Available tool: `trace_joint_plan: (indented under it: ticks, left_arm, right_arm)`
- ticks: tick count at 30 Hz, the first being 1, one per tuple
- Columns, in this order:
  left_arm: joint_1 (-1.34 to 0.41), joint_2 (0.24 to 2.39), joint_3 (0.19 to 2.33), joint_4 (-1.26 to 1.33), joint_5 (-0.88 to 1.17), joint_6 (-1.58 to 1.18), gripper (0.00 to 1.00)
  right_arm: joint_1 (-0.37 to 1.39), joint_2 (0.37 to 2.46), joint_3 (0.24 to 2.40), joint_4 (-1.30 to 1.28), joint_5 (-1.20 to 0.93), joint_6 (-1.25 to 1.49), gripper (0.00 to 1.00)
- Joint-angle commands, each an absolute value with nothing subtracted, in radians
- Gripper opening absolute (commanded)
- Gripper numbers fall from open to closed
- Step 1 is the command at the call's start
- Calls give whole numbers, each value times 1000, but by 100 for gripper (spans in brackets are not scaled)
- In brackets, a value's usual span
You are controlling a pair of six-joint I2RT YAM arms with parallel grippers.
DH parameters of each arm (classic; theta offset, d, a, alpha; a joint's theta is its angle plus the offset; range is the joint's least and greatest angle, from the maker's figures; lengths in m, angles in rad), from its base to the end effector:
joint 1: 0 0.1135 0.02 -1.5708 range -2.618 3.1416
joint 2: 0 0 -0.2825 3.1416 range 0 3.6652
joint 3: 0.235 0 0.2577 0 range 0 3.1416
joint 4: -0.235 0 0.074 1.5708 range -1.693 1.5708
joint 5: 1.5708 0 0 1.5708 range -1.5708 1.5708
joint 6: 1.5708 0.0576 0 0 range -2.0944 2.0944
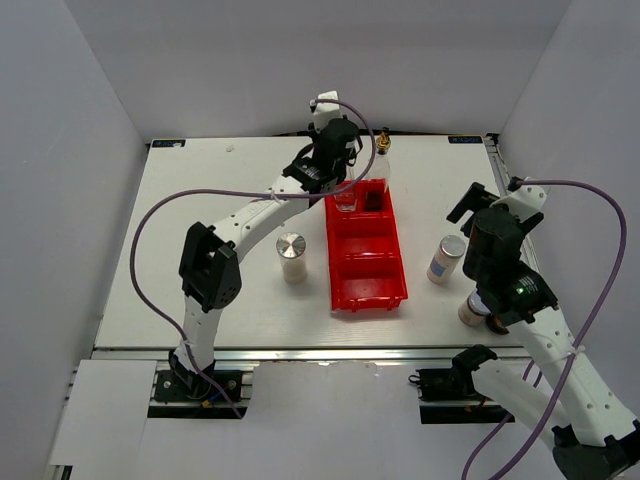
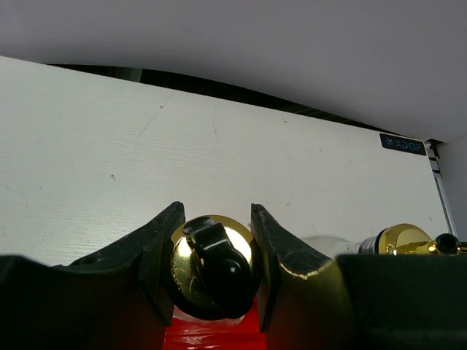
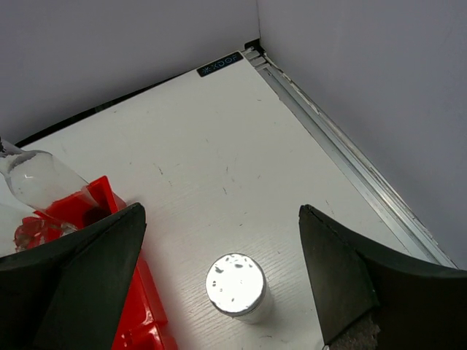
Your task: Organize the condiment bottles
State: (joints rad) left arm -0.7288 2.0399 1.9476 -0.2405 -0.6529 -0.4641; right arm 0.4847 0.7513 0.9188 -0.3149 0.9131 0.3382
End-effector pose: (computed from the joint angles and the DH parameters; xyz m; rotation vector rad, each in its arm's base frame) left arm 0.4082 -0.3175 0.3630 -0.1914 1.8286 -0.2146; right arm 0.1616 0.0336 0.3912 0.5349 1.5748 -0.1611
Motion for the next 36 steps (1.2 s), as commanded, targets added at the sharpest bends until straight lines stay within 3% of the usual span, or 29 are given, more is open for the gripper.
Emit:
trace_joint_plan:
  ticks: [1, 4, 5, 8, 9, 14, 23, 24, 25, 36]
  left_arm:
    - [-742, 2014, 2016, -164, -718, -520, 0]
    - [-744, 2043, 2042, -184, -736, -515, 0]
    - [-745, 2055, 2048, -195, -745, -515, 12]
    - [-746, 2062, 2046, -193, -723, -502, 31]
    - [-746, 2062, 2046, -193, -706, -497, 52]
    - [-749, 2057, 2034, -190, -695, -497, 76]
    - [-749, 2040, 2069, -219, -654, -471, 81]
    - [-747, 2034, 2072, -227, -650, -451, 84]
    - [-749, 2020, 2078, -239, -649, -445, 98]
    - [-749, 1876, 2126, -351, -598, -272, 98]
  right_arm:
    - [480, 776, 910, -305, 910, 365, 89]
    - [482, 799, 908, -314, 899, 374, 90]
    - [480, 804, 902, -311, 891, 379, 89]
    - [480, 825, 896, -311, 870, 380, 89]
    - [477, 834, 896, -314, 862, 382, 89]
    - [448, 854, 881, -330, 813, 387, 89]
    - [399, 857, 873, -341, 730, 379, 89]
    - [391, 867, 873, -341, 682, 377, 90]
    - [385, 874, 873, -345, 651, 374, 89]
    - [275, 1006, 897, -411, 526, 400, 89]
